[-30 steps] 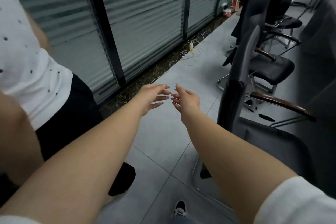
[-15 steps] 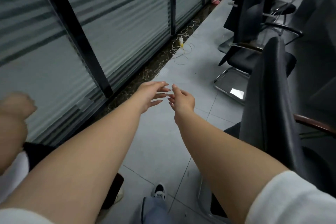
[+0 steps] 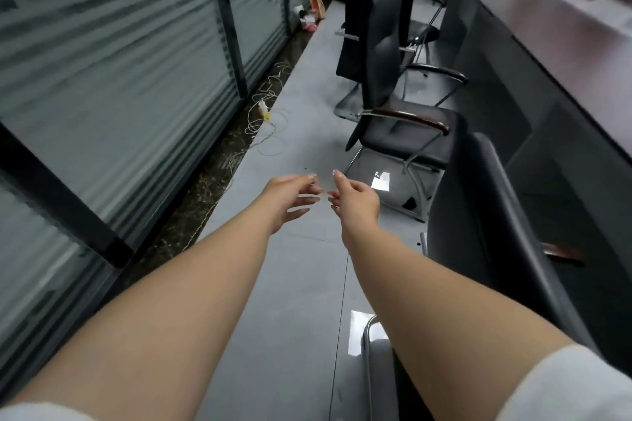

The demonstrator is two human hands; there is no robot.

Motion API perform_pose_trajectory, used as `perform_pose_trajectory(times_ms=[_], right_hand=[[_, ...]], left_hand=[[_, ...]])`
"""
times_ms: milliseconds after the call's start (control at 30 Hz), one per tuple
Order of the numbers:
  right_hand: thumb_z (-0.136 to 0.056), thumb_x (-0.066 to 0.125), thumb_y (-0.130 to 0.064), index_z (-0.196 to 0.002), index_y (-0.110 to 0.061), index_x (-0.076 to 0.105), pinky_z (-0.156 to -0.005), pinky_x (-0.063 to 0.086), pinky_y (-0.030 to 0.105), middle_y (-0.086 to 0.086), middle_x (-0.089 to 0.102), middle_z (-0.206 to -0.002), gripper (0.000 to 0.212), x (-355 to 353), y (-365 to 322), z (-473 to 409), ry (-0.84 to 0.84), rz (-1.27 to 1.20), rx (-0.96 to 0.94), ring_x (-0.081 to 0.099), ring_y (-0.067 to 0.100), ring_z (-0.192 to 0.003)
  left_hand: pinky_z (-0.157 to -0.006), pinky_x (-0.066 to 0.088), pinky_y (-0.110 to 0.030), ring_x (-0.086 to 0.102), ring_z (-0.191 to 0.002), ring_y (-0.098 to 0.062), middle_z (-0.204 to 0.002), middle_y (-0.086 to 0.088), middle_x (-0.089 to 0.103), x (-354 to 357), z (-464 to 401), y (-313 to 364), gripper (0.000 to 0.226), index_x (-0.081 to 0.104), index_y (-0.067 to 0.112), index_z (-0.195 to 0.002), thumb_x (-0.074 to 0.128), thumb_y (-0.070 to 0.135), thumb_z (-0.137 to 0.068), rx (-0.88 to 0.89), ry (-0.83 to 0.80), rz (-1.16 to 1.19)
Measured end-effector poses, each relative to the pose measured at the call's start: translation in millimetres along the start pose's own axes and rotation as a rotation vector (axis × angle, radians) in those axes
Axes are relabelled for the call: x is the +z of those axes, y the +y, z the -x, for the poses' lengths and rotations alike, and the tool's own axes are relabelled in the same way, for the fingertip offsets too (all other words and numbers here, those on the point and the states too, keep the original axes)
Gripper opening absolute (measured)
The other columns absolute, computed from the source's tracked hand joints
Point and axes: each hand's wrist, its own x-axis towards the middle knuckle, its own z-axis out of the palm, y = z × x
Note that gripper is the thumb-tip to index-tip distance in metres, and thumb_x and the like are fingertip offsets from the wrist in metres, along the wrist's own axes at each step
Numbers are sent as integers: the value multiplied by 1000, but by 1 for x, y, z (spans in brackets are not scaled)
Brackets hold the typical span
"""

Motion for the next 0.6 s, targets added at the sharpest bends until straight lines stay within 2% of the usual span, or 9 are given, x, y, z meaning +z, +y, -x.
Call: perform_pose_trajectory(times_ms=[100,200,333,500,600], right_hand=[[-87,63,-33,-87,-11,60,-78,48,32,-2,59,-69,22,7,-23,-26,5,-21,-48,56,14,-69],[-87,63,-33,-80,-12,61,-74,46,32,-1,59,-67,22,13,-41,-43,4,-42,-94,54,15,-66],[-89,61,-27,-75,-12,59,-62,42,23,-2,57,-63,21,15,-61,-64,28,-109,-108,51,9,-56],[-89,61,-26,-80,-9,61,-62,42,22,-2,55,-62,20,19,-79,-103,124,-154,-123,49,9,-57],[-89,61,-24,-70,-12,58,-67,45,23,-1,57,-63,23,22,-90,-125,206,-217,-126,51,10,-59]], left_hand=[[-75,48,-25,63,-79,-12,-85,2,67,9,-21,27,12,65,18,-89,56,26,-90,51,-33,22],[-73,48,-25,62,-82,-15,-85,1,67,19,-40,51,12,65,19,-84,57,26,-90,95,-70,-5],[-74,47,-25,60,-78,-13,-79,3,66,30,-65,74,14,64,20,-81,56,26,-91,114,-113,-29],[-70,45,-23,60,-72,-9,-73,7,66,43,-114,100,16,62,21,-79,54,26,-92,114,-190,-69],[-65,43,-21,61,-67,-6,-63,11,67,56,-149,110,15,63,21,-81,55,27,-92,102,-288,-107]])
